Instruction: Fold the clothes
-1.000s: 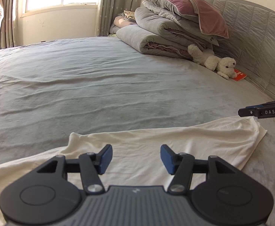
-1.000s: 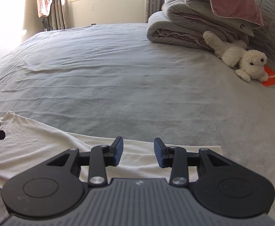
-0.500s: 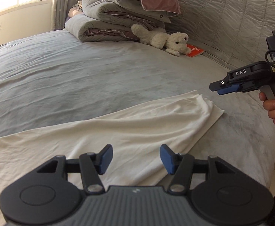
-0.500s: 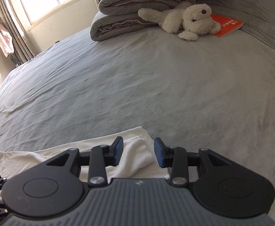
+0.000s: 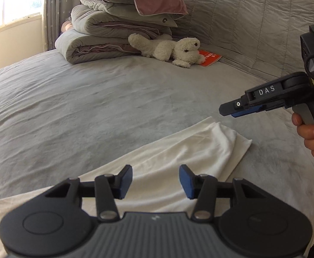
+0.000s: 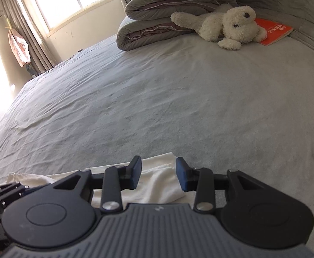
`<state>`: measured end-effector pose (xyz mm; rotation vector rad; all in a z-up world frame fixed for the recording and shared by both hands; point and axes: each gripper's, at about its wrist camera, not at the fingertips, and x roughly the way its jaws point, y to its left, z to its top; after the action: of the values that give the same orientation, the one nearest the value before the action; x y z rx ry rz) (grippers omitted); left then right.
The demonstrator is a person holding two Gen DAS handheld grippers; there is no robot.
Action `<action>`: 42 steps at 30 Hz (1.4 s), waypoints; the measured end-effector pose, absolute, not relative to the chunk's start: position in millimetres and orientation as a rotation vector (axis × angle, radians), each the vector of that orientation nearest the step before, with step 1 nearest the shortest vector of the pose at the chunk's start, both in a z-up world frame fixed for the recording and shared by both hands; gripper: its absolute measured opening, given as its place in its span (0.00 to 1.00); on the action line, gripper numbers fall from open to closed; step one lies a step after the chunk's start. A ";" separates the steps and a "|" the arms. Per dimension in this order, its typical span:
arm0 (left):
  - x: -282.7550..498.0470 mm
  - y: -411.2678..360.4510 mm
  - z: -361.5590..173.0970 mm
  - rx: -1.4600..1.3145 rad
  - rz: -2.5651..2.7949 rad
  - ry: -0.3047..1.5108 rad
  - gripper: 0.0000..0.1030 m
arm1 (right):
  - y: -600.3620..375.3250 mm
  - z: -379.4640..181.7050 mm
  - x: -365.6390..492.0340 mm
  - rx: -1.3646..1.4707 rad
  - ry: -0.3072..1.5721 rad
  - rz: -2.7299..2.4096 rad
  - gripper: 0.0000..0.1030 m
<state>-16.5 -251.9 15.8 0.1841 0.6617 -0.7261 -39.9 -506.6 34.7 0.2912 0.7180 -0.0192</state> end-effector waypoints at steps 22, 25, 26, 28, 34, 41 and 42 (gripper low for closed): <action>55.6 -240.7 -2.6 0.249 -0.951 0.841 0.25 | -420.6 -1.9 -7.1 -0.213 0.808 0.195 0.08; 52.5 -240.2 -1.5 0.271 -0.956 0.831 0.24 | -417.5 0.4 -10.2 -0.231 0.796 0.203 0.05; 51.5 -240.0 -1.1 0.279 -0.958 0.828 0.23 | -416.8 2.0 -11.4 -0.236 0.784 0.199 0.05; 49.4 -239.6 -0.3 0.293 -0.961 0.822 0.23 | -416.5 6.3 -13.8 -0.238 0.760 0.189 0.05; 50.9 -238.7 0.9 0.301 -0.938 0.806 0.23 | -420.3 26.0 -22.5 -0.221 0.671 0.155 0.04; 51.8 -239.8 5.2 0.307 -0.887 0.746 0.03 | -424.1 26.8 -16.8 -0.207 0.655 0.112 0.04; 51.9 -239.9 5.8 0.307 -0.879 0.738 0.02 | -423.8 24.8 -15.1 -0.211 0.660 0.104 0.04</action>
<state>51.9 -239.9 5.8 0.3074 0.7376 -0.8791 -15.1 -423.8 24.8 -0.2107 0.6598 0.1043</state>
